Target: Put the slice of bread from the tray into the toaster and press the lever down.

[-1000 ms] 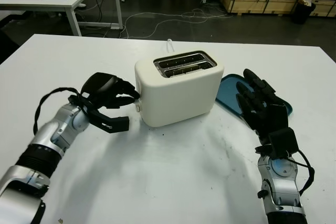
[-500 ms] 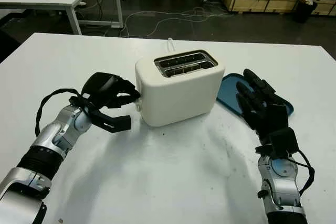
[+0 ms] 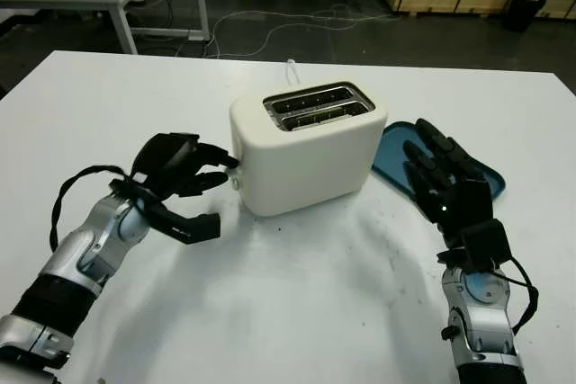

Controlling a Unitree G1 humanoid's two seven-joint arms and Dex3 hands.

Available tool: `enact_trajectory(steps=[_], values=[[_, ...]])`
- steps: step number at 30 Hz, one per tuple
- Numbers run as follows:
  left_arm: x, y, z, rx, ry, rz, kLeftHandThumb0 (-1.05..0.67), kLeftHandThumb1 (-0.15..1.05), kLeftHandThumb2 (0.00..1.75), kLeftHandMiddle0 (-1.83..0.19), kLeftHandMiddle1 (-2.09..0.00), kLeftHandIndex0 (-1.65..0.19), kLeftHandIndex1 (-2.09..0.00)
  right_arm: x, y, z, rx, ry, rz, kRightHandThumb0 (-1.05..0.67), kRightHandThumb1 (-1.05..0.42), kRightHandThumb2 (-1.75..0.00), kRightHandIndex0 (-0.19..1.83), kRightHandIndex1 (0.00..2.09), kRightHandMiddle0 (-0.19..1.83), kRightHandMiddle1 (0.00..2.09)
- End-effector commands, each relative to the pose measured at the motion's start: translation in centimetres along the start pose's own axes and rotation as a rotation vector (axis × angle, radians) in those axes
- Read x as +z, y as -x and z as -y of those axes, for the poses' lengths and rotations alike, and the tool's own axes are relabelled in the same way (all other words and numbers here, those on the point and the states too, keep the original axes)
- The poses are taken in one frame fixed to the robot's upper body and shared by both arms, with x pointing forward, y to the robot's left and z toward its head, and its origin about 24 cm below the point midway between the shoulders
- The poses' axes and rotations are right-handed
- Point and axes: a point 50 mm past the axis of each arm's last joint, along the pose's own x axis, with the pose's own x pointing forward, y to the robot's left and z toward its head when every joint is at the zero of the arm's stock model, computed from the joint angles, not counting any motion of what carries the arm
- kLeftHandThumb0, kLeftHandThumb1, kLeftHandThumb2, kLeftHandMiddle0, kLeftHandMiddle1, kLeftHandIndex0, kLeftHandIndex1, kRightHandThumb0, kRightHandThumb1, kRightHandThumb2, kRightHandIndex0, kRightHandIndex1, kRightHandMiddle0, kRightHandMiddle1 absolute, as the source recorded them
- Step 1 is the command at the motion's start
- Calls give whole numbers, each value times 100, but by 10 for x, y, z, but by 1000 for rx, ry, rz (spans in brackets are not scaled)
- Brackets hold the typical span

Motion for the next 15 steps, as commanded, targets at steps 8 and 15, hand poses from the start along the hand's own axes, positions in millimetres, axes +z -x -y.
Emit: enact_trajectory(steps=[8, 15], values=[[16, -8, -29, 103, -27, 92, -29, 91, 29, -58, -125, -96, -3, 0, 1, -2, 3, -10, -6, -55, -92, -31, 47, 0, 47, 0], [18, -4, -45, 181, -49, 93, -30, 91, 24, -61, -119, -98, -5, 0, 1, -3, 9, -16, -12, -57, -92, -31, 46, 0, 47, 0]])
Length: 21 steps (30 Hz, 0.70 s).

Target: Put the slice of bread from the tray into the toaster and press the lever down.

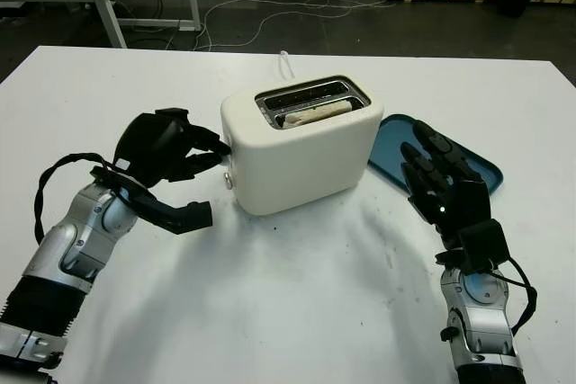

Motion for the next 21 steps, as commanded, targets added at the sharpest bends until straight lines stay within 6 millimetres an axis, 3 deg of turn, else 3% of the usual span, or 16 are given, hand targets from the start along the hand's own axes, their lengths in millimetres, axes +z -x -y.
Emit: enact_trajectory(steps=[1, 16, 21], values=[[11, -5, -12, 76, -1, 51, -30, 91, 24, -61, -119, -99, -5, 1, 0, -1, 0, -14, -1, -57, -92, -31, 46, 0, 47, 0], [6, -3, -19, 63, -49, 47, -24, 91, 28, -72, -109, -102, -6, 2, 0, -1, -2, -15, -1, -55, -92, -31, 46, 0, 47, 0], [1, -4, -19, 22, -60, 63, -17, 77, 49, -79, -106, -104, -6, 1, 0, -1, -5, -10, -3, -55, -92, -31, 47, 0, 47, 0]])
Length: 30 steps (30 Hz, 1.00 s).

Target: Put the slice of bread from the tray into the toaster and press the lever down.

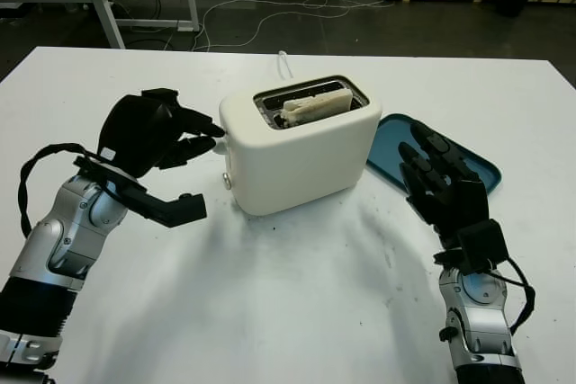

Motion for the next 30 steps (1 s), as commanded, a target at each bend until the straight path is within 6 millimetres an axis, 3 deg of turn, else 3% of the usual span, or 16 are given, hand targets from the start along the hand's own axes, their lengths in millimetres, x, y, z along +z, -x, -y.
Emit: enact_trajectory(steps=[1, 7, 16, 21, 25, 30], values=[[0, -5, -4, -9, -8, 31, -17, 73, 55, -80, -106, -105, -6, 1, 1, 0, -7, -3, -4, -56, -92, -31, 47, 0, 47, 0], [-2, -7, -5, -52, -24, 39, -15, 63, 69, -82, -105, -106, -6, 1, 1, 1, -6, -1, -2, -57, -92, -31, 47, 0, 47, 0], [-7, -9, -8, -137, -69, 53, -13, 58, 72, -84, -101, -106, -5, 1, 1, 1, -11, -2, -1, -55, -92, -31, 47, 0, 48, 0], [-5, -12, 4, -193, -42, 61, -15, 59, 71, -85, -96, -105, -4, 0, 1, 2, -12, 4, -2, -55, -92, -31, 47, 0, 47, 0], [5, -7, 51, -329, 85, 68, -14, 60, 72, -87, -95, -105, -3, -1, 2, 2, -16, 8, -6, -53, -92, -31, 48, 1, 48, 0], [35, 25, 153, -492, 321, -70, -7, 69, 67, -79, -90, -100, -1, -2, 3, 4, -13, 8, -13, -53, -92, -31, 49, 0, 48, 0]])
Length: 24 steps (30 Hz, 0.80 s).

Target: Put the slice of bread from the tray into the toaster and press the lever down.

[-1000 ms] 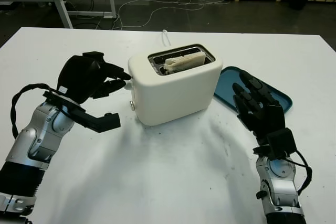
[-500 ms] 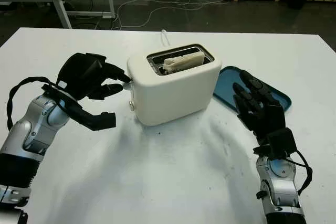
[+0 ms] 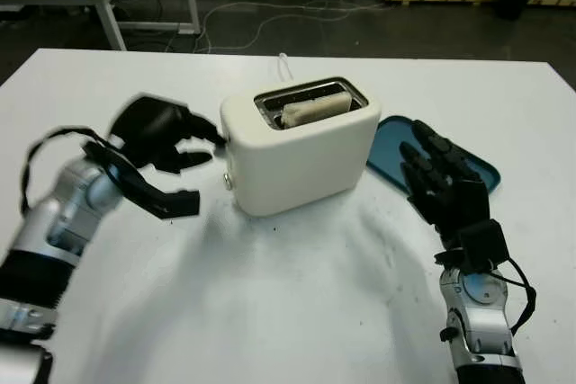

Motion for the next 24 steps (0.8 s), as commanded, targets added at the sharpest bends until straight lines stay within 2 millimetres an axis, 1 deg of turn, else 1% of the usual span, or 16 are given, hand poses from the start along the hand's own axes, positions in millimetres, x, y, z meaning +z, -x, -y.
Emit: enact_trajectory(steps=[1, 3, 4, 6, 7, 9, 12, 17, 24], values=[[28, 17, 113, -324, 131, -18, -7, 69, 68, -77, -95, -100, -1, -1, 1, 3, -5, 4, -10, -54, -92, -31, 49, 0, 47, 0], [31, 22, 134, -334, 186, -83, -7, 73, 72, -68, -101, -94, 0, -1, 1, 3, -5, 3, -11, -54, -92, -31, 48, 0, 47, 0], [32, 25, 141, -312, 226, -118, -7, 77, 72, -62, -108, -91, 0, -1, 1, 4, -3, 8, -9, -54, -92, -31, 48, 0, 47, 0], [34, 30, 147, -270, 275, -158, -7, 84, 73, -53, -118, -87, 0, 0, 1, 5, 2, 17, -3, -55, -92, -31, 47, 0, 47, 0], [35, 32, 147, -253, 289, -166, -7, 85, 73, -52, -120, -86, 0, 0, 0, 5, 4, 17, 1, -55, -92, -31, 47, 0, 47, 0], [35, 34, 147, -239, 296, -169, -7, 87, 71, -50, -126, -86, 0, -1, 0, 5, 5, 19, 4, -53, -92, -31, 48, 0, 47, 0], [32, 35, 142, -206, 276, -150, -6, 85, 68, -53, -130, -89, -2, -2, 0, 4, 7, 17, -1, -50, -92, -31, 49, 1, 48, 1], [28, 36, 135, -181, 262, -139, -6, 84, 68, -56, -135, -91, -3, -2, 0, 0, 12, -1, -13, -56, -92, -31, 47, 0, 48, 0], [29, 33, 128, -162, 231, -127, -6, 81, 68, -58, -138, -93, -4, -2, 0, 0, 11, 2, -15, -55, -92, -31, 47, 0, 47, 0]])
